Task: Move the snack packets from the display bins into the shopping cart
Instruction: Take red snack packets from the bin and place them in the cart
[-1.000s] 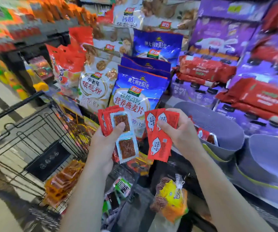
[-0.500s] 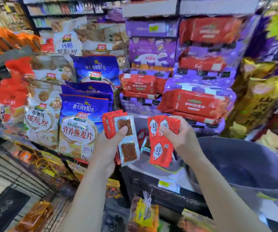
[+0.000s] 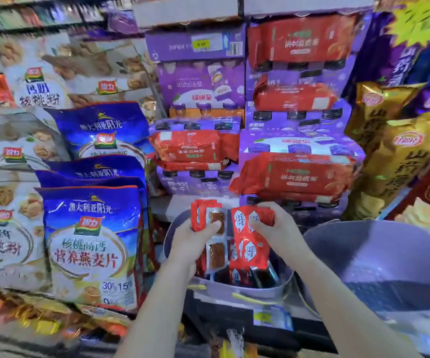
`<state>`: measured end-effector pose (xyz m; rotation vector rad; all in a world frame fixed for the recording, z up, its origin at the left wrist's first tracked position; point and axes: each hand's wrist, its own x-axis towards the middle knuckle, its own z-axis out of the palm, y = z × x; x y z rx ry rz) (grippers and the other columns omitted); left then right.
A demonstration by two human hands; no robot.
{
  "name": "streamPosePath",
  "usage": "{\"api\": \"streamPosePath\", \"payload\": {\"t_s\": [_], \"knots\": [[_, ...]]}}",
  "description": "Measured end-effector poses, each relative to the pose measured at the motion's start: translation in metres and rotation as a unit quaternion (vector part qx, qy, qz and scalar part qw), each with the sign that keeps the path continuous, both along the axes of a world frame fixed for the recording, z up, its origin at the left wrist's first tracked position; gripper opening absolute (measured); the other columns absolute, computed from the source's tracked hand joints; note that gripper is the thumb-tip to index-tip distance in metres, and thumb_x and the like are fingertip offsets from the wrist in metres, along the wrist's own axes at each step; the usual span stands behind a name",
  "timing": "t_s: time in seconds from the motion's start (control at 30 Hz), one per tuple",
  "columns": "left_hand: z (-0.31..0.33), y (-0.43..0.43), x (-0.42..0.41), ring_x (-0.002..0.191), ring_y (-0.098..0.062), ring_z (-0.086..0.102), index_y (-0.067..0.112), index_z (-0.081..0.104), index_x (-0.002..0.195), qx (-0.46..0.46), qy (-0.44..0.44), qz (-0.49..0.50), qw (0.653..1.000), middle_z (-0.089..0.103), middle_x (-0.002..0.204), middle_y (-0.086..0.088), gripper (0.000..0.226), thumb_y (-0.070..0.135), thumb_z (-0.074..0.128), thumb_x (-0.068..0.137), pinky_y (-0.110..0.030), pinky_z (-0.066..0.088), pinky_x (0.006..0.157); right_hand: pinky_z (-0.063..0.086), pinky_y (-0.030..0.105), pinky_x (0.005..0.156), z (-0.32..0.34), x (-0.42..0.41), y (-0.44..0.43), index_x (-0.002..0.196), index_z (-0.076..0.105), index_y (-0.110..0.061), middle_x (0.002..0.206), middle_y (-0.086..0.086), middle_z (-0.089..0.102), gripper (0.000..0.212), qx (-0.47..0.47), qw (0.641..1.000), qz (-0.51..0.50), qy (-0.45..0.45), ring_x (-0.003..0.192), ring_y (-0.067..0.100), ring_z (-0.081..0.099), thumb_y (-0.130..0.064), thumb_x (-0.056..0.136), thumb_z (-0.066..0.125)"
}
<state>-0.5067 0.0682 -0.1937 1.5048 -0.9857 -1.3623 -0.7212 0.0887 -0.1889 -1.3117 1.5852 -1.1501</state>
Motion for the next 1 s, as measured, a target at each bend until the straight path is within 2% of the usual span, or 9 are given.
{"api": "streamPosePath", "payload": {"t_s": [0.27,0.37,0.43,0.5,0.57,0.63,0.73,0.87,1.0], "knots": [[-0.041,-0.044,0.004,0.079,-0.018,0.069,0.007,0.079,0.089,0.055,-0.144,-0.071,0.986,0.077,0.085,-0.007,0.015,0.008,0.091,0.08,-0.015,0.052,0.057,0.055,0.032,0.073,-0.045,0.024,-0.019,0.109,0.065,-0.02,0.094,0.005,0.075,0.024,0.144,0.989,-0.012,0.004,0.075,0.015,0.066,-0.007,0.09,0.072],[-0.055,-0.054,0.004,0.1,-0.025,0.074,-0.003,0.079,0.106,0.108,-0.17,-0.124,0.972,0.079,0.107,-0.019,0.036,0.008,0.095,0.075,-0.035,0.06,0.091,0.054,0.036,0.074,-0.053,0.026,-0.025,0.099,0.065,-0.024,0.095,0.011,0.075,0.023,0.165,0.986,-0.011,0.028,0.077,0.018,0.065,-0.005,0.088,0.072],[-0.059,-0.058,0.003,0.111,-0.032,0.074,-0.005,0.078,0.111,0.132,-0.198,-0.165,0.957,0.077,0.113,-0.022,0.053,0.013,0.1,0.066,-0.049,0.056,0.104,0.054,0.033,0.075,-0.057,0.026,-0.028,0.098,0.065,-0.024,0.097,0.005,0.074,0.022,0.187,0.981,-0.004,0.045,0.082,0.017,0.066,-0.007,0.087,0.074],[-0.064,-0.062,0.003,0.116,-0.033,0.072,-0.005,0.076,0.115,0.142,-0.242,-0.195,0.94,0.076,0.118,-0.02,0.061,0.02,0.1,0.064,-0.045,0.055,0.105,0.051,0.024,0.065,-0.065,0.025,-0.031,0.105,0.065,-0.022,0.097,-0.002,0.071,0.023,0.211,0.975,0.003,0.067,0.079,0.013,0.064,-0.012,0.087,0.076],[-0.062,-0.062,0.002,0.124,-0.031,0.067,-0.003,0.067,0.128,0.148,-0.31,-0.223,0.913,0.071,0.13,-0.014,0.073,0.029,0.098,0.071,-0.03,0.05,0.1,0.045,0.017,0.055,-0.07,0.026,-0.033,0.108,0.064,-0.023,0.096,-0.007,0.066,0.026,0.232,0.968,0.014,0.09,0.074,0.01,0.06,-0.013,0.087,0.077],[-0.058,-0.06,0.001,0.133,-0.031,0.06,0.003,0.053,0.142,0.141,-0.375,-0.242,0.884,0.064,0.143,-0.013,0.085,0.04,0.094,0.076,-0.029,0.045,0.096,0.049,0.018,0.065,-0.074,0.026,-0.035,0.104,0.064,-0.022,0.099,-0.007,0.065,0.025,0.242,0.963,0.031,0.115,0.086,0.012,0.062,-0.012,0.086,0.078],[-0.05,-0.056,-0.001,0.134,-0.033,0.059,0.008,0.048,0.142,0.119,-0.442,-0.268,0.848,0.063,0.144,-0.012,0.08,0.046,0.086,0.083,-0.035,0.048,0.101,0.052,0.03,0.087,-0.077,0.025,-0.036,0.102,0.069,-0.016,0.101,0.003,0.071,0.021,0.256,0.955,0.044,0.146,0.097,0.019,0.066,-0.01,0.084,0.078],[-0.038,-0.048,-0.005,0.132,-0.035,0.059,0.01,0.051,0.142,0.097,-0.51,-0.286,0.806,0.058,0.146,-0.015,0.073,0.045,0.082,0.087,-0.041,0.05,0.105,0.053,0.034,0.087,-0.068,0.024,-0.032,0.104,0.068,-0.016,0.103,0.006,0.076,0.017,0.262,0.939,0.078,0.207,0.101,0.026,0.07,-0.023,0.088,0.071],[-0.025,-0.032,-0.004,0.137,-0.036,0.054,0.009,0.042,0.15,0.078,-0.57,-0.276,0.77,0.046,0.152,-0.014,0.072,0.049,0.07,0.097,-0.045,0.05,0.104,0.046,0.036,0.099,-0.051,0.025,-0.02,0.138,0.056,-0.012,0.136,0.013,0.062,0.045,0.252,0.892,0.143,0.346,0.126,0.033,0.058,-0.036,0.099,0.059]]}}
